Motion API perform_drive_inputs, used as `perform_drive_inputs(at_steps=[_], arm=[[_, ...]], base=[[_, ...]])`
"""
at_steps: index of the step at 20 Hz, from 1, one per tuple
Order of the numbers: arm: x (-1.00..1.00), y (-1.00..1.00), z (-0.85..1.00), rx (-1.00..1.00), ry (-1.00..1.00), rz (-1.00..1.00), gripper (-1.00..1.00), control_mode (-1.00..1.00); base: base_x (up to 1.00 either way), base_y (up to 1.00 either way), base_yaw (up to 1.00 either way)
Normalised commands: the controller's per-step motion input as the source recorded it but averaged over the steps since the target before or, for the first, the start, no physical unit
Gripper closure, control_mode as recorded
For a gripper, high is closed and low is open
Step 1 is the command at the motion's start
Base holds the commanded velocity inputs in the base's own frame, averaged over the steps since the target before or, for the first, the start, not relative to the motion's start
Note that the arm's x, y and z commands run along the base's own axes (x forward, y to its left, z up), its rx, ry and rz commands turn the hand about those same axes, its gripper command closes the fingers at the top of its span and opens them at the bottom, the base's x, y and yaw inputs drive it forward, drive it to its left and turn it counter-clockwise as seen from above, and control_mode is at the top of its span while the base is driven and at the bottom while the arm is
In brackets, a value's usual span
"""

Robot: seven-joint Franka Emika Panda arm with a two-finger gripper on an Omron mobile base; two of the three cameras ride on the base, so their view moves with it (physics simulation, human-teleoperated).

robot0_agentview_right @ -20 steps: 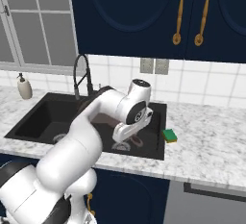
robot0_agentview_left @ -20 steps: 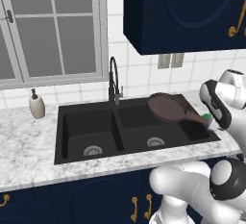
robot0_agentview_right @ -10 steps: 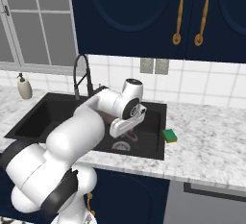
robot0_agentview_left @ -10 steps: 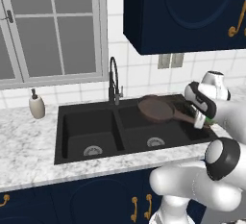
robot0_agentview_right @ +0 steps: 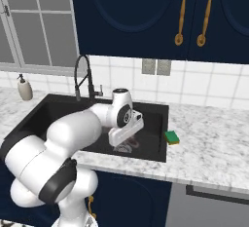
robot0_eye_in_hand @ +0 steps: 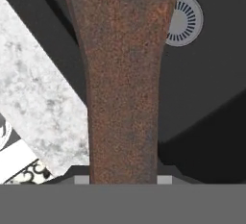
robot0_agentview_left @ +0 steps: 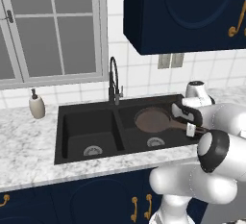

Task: Pick the pan and sponge and place them into the sink. Then turn on the water.

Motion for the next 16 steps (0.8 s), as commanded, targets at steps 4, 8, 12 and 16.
perform_drive_inputs(at_steps=[4,8,12,16], arm=[[0.06,-0.39,-0.27,0.0,0.0,0.05,1.0,-1.0],[0.52,-0.06,-0.13,0.12,0.0,0.05,1.0,-1.0],[0.67,0.0,-0.2,0.08,0.05,0.03,1.0,-1.0],[0.56,0.0,-0.37,0.05,0.17,0.06,1.0,-1.0]], base=[[0.0,0.0,0.0],[0.0,0.0,0.0],[0.0,0.0,0.0],[0.0,0.0,0.0]])
